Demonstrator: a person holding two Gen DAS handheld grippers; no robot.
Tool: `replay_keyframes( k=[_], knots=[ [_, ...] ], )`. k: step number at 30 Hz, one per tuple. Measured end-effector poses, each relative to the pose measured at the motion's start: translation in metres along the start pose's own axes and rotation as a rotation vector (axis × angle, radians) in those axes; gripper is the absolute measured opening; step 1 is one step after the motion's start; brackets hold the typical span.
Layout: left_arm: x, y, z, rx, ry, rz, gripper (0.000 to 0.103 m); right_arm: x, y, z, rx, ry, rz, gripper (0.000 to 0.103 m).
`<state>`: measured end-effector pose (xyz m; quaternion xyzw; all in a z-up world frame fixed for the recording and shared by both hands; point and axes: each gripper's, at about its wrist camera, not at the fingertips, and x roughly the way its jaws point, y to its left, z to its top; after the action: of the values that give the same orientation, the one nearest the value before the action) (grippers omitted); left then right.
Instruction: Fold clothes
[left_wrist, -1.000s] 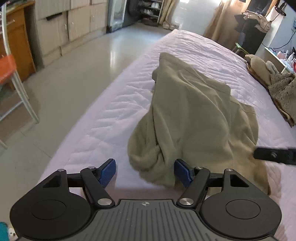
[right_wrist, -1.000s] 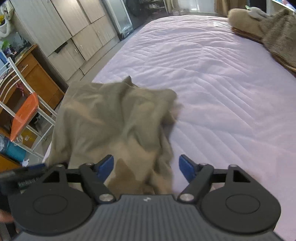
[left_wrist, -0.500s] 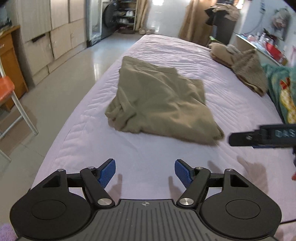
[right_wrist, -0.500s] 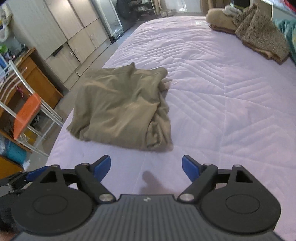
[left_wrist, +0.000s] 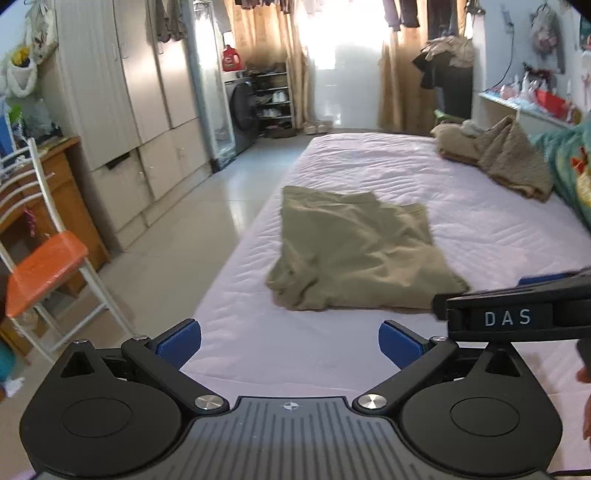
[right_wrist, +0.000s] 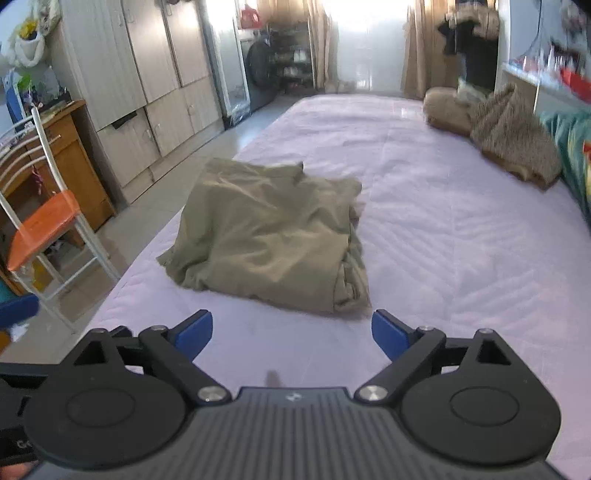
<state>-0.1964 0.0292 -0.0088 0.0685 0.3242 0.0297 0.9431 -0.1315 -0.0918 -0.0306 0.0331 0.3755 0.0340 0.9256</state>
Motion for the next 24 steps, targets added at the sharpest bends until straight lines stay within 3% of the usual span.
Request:
replay_keyframes(
  k=[6, 13, 24],
  knots=[
    [0.024, 0.013, -0.015, -0.030, 0.018, 0.049, 0.103, 0.027, 0.015, -0.010, -0.034, -0.010, -0.019, 0.097],
    [0.055, 0.017, -0.026, -0.097, 0.062, 0.025, 0.103, 0.049, 0.002, -0.020, 0.031, 0.022, 0.011, 0.097],
    [0.067, 0.001, -0.027, -0.096, 0.095, -0.002, 0.103, 0.055, -0.004, -0.024, 0.065, 0.054, 0.031, 0.097]
  ],
)
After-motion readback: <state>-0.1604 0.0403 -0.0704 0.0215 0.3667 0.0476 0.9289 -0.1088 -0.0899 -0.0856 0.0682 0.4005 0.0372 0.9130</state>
